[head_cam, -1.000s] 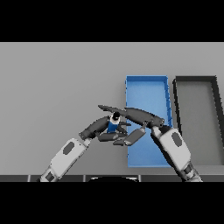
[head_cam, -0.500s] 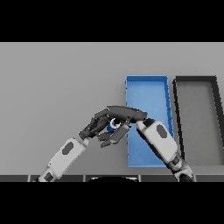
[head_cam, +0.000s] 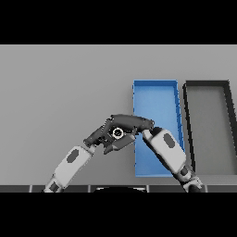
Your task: Pick up the blue pipe and place it into the blue bin.
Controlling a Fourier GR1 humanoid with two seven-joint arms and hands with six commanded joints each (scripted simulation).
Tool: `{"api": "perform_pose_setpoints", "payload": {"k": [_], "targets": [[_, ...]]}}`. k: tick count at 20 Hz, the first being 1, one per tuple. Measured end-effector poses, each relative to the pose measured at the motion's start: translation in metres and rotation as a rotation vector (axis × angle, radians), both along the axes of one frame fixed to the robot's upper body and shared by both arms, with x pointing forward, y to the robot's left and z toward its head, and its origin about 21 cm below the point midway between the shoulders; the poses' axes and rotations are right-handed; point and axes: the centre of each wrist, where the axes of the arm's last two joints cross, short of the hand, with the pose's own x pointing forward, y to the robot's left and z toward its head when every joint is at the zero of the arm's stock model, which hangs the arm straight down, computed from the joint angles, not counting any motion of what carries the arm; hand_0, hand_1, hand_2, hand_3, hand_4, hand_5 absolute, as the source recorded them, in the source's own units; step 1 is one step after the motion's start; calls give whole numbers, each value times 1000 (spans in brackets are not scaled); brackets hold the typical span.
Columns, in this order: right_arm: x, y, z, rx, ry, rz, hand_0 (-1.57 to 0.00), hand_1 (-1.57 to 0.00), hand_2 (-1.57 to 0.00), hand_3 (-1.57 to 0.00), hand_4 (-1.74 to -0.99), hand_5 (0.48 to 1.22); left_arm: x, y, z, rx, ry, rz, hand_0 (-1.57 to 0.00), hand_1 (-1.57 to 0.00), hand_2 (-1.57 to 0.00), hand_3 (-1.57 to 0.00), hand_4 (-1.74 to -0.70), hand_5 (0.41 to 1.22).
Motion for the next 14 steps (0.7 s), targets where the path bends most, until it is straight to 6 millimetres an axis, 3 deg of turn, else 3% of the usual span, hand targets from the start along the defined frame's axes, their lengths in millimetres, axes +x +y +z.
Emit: {"api": "perform_pose_setpoints", "payload": {"k": [2,3,4,6,9,11,14], "targets": [[-1,0,0,34,17,16,-1523,-1523,-1524,-1512,-1470,1158,0,1,4,0,0,-8,-1571,-1569,-1571,-1546,-1729,1221],[-2,0,-2,48,44,26,-1532,-1533,-1533,-1523,-1475,1171,-2,1,2,-9,-2,-8,-1571,-1569,-1571,-1442,-1724,1221],[-1,3,1,41,51,13,-1540,-1540,-1541,-1533,-1478,1181,-2,0,2,-26,-10,-1,-1569,-1513,-1458,-1468,-1656,1221],[-2,6,1,61,47,8,-1551,-1551,-1552,-1547,-1483,1195,0,3,3,11,-56,2,-1045,-991,-950,-963,-1426,1221],[-5,7,3,32,39,-14,-1561,-1561,-1561,-1559,-1486,1208,1,6,4,75,-73,-40,-535,-507,-486,-492,-1144,1221],[-6,6,4,27,41,-28,-1565,-1565,-1565,-1563,-1488,1213,1,5,2,97,-117,-56,-342,-324,-311,-315,-1003,1063],[-4,3,2,45,33,-36,-1568,-1568,-1568,-1567,-1488,1217,2,6,0,134,-115,-13,-175,-165,-159,-161,-899,836]]}}
